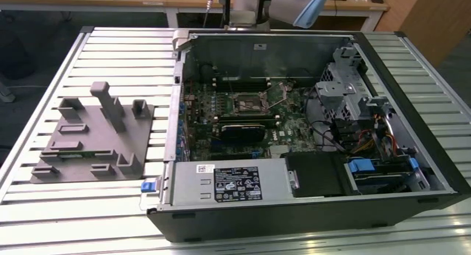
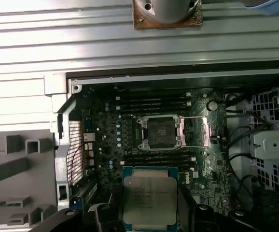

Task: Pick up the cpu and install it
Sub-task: 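Place the cpu into insertion slot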

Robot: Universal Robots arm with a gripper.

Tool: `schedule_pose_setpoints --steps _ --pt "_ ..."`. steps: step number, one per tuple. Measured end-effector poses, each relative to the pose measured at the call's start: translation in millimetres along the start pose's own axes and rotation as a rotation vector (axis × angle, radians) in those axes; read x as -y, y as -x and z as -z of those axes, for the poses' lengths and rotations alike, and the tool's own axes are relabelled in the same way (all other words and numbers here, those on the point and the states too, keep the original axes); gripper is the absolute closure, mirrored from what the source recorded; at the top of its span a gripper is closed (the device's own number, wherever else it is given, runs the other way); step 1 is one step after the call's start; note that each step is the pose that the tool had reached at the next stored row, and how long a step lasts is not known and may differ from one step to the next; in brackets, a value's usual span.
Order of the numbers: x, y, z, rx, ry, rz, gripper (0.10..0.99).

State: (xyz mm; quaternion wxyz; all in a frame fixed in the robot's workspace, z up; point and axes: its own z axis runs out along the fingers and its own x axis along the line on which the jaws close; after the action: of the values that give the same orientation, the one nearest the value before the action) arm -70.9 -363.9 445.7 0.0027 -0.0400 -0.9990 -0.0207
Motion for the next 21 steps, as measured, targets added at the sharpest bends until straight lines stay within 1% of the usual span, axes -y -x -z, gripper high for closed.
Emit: schedule_pose_setpoints --steps 21 --pt "0.0 0.0 -1.2 0.0056 0.001 -0.136 0.549"
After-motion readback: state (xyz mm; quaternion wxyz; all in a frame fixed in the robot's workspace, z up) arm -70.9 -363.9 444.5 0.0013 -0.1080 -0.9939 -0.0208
